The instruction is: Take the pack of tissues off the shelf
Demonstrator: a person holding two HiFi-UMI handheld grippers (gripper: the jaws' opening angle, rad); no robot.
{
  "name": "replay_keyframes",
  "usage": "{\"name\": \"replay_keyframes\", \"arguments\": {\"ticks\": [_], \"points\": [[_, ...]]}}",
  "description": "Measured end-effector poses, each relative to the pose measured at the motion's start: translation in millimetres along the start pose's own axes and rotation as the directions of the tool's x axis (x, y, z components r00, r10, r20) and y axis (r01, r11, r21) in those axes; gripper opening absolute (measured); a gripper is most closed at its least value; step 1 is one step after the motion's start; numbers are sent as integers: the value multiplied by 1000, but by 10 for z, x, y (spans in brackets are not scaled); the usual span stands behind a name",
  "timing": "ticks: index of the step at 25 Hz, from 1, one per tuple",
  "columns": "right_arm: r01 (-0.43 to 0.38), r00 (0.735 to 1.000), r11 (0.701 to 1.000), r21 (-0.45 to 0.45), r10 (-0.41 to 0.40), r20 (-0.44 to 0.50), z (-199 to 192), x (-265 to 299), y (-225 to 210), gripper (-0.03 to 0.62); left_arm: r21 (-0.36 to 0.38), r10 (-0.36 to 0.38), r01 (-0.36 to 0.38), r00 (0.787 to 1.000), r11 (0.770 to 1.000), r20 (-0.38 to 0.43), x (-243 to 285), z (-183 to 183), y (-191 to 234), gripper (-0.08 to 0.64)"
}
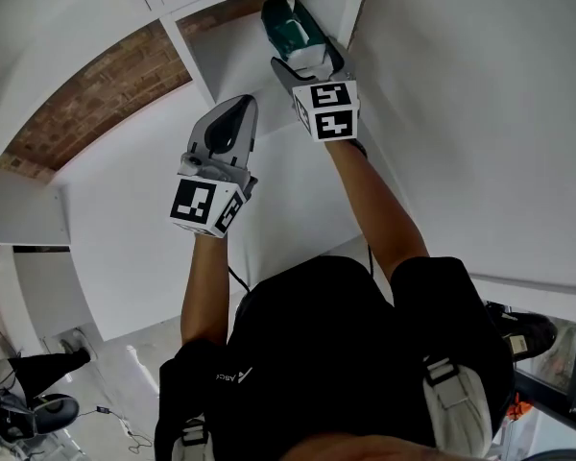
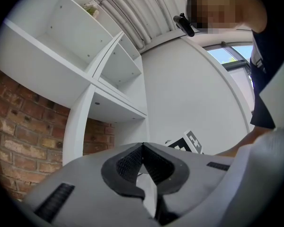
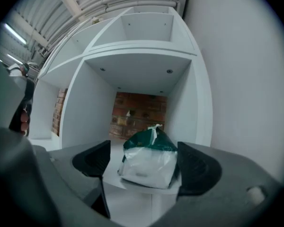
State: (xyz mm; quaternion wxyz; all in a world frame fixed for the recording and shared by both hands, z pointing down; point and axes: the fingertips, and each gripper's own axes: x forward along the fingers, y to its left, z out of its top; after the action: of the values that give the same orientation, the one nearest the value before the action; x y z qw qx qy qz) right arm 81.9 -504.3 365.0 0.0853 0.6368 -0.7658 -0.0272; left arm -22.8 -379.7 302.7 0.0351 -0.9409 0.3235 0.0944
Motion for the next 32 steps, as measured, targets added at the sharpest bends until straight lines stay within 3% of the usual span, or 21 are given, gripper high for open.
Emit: {"name": "replay_keyframes", "arguments": {"ticks": [10,24,32], "points": [[64,997,998,-18,-65,-42,-152,184,-76,428,-15,-15,15,1000,1000,-25,59,-133,75,-2],[117,988,993,34,-112,-109,-378,366,-87,424,-28,-39,38,999,999,-29,70,-194,89,-2],[87,993,996,11,-85,-82,-306,310,-39,308,-18,-29,29,999,999,-21,-4,-116,80,-2]]}}
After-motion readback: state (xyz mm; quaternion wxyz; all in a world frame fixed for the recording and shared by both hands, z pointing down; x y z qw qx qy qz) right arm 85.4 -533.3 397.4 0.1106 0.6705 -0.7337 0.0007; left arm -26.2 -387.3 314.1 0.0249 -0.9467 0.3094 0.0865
